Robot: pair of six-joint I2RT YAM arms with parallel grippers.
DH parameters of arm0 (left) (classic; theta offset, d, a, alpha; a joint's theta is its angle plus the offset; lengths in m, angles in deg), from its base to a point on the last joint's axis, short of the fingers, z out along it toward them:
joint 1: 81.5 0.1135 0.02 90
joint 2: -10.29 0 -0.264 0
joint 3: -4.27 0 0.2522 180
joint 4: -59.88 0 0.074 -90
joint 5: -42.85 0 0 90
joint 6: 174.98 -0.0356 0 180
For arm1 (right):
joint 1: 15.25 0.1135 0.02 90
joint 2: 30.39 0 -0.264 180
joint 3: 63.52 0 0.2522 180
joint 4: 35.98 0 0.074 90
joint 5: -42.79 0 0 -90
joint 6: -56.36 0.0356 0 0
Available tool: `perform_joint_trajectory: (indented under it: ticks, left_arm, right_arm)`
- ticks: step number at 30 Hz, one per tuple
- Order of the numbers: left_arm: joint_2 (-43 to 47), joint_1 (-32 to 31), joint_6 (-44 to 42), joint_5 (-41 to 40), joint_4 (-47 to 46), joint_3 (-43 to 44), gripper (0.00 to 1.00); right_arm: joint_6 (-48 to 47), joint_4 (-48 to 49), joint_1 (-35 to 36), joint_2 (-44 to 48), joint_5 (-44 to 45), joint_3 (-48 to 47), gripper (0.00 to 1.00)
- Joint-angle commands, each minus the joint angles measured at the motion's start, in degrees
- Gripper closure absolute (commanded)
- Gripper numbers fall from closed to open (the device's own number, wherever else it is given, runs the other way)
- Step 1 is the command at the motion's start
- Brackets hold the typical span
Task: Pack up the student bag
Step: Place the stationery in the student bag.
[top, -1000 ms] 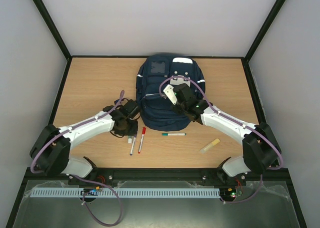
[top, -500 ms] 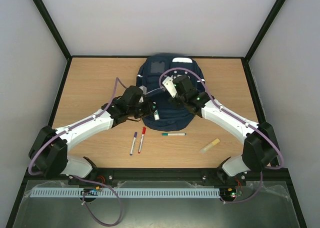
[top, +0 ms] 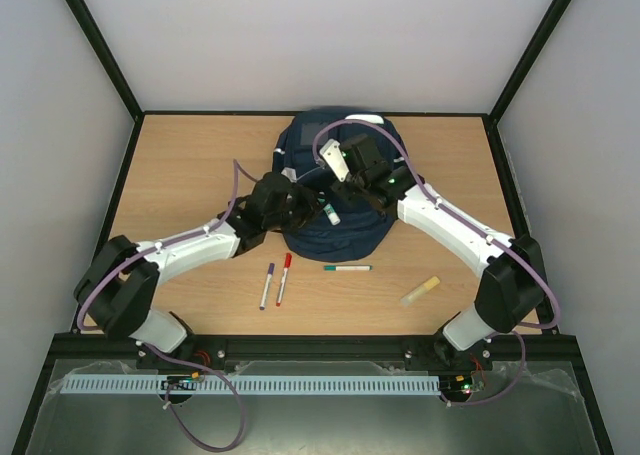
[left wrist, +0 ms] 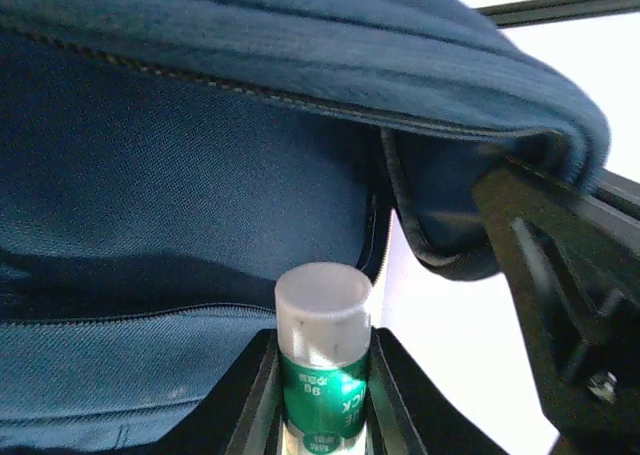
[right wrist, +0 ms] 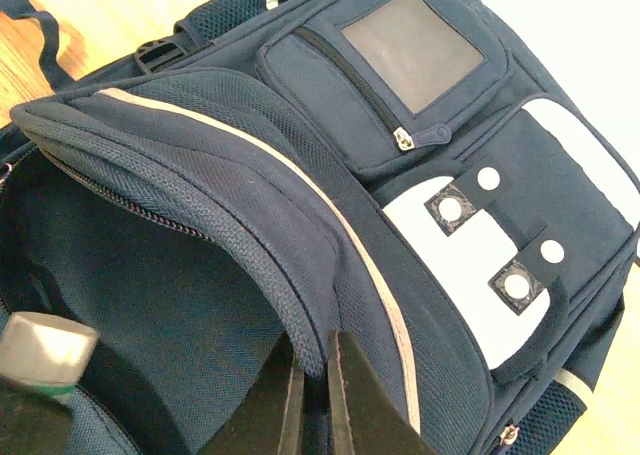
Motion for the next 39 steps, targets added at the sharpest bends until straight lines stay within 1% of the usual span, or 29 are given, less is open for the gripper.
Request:
perform_joint_trajectory:
  ticks: [1, 5, 10, 14, 18, 21, 22, 23, 24, 25, 27, 29, 32, 34, 39]
  left_arm:
    - [-3.0, -0.1, 6.6, -0.3, -4.0, 0.0, 0.98]
    - [-6.2, 0.8, 10.0, -0.5, -6.4, 0.5, 0.98]
    - [-10.3, 1.5, 13.9, -1.1, -7.7, 3.4, 0.98]
    - [-13.6, 2.1, 20.1, -1.2, -12.5, 4.1, 0.98]
    - [-17.8, 2.4, 25.0, -1.4, -16.9, 7.1, 0.98]
    - [-20.2, 2.5, 26.0, -1.5, -16.1, 11.0, 0.98]
    - [-20.9, 2.5, 25.9, -1.5, -15.8, 12.2, 0.95]
    - [-21.8, 2.5, 25.8, -1.3, -15.6, 13.3, 0.88]
    - [-22.1, 2.5, 25.7, -1.2, -15.1, 14.3, 0.79]
    - [-22.2, 2.4, 25.7, -1.3, -14.7, 14.9, 0.73]
    - [-22.2, 2.2, 25.7, -1.4, -14.5, 15.1, 0.63]
    - [-21.5, 2.1, 25.5, -1.4, -14.1, 14.7, 0.55]
    - [-19.9, 1.7, 24.9, -1.4, -14.1, 12.7, 0.48]
    - [-18.5, 1.4, 23.3, -1.3, -14.0, 11.2, 0.45]
    - [-12.8, 0.0, 17.4, 0.3, -9.7, 7.7, 0.42]
  right_arm:
    - [2.9, 1.0, 0.0, 0.5, -2.2, -3.8, 0.99]
    - [3.0, 0.5, -0.1, 0.8, -3.0, -3.8, 0.99]
    - [3.3, -0.1, -0.1, 1.0, -4.0, -4.1, 0.99]
    - [3.8, -0.3, -0.1, 1.3, -4.4, -4.0, 0.99]
    - [4.3, -0.1, -0.2, 1.5, -4.7, -3.6, 0.99]
    - [4.3, -0.1, -0.2, 1.5, -4.8, -3.4, 0.99]
    - [4.3, -0.2, -0.2, 1.6, -4.8, -3.4, 0.99]
    - [4.3, -0.2, -0.3, 1.6, -4.8, -3.3, 0.99]
    - [4.2, -0.1, -0.4, 1.7, -4.8, -3.4, 0.99]
    - [4.2, 0.0, -0.5, 1.7, -4.7, -3.4, 0.99]
    - [4.3, 0.1, -0.8, 1.8, -4.7, -3.4, 0.99]
    - [4.4, 0.2, -1.1, 1.9, -4.7, -3.4, 0.99]
    - [4.5, 0.5, -1.6, 1.9, -4.8, -3.2, 0.99]
    - [4.5, 0.7, -2.3, 1.8, -4.8, -3.1, 0.99]
    - [5.1, 0.8, -4.3, 2.2, -6.2, -2.2, 0.99]
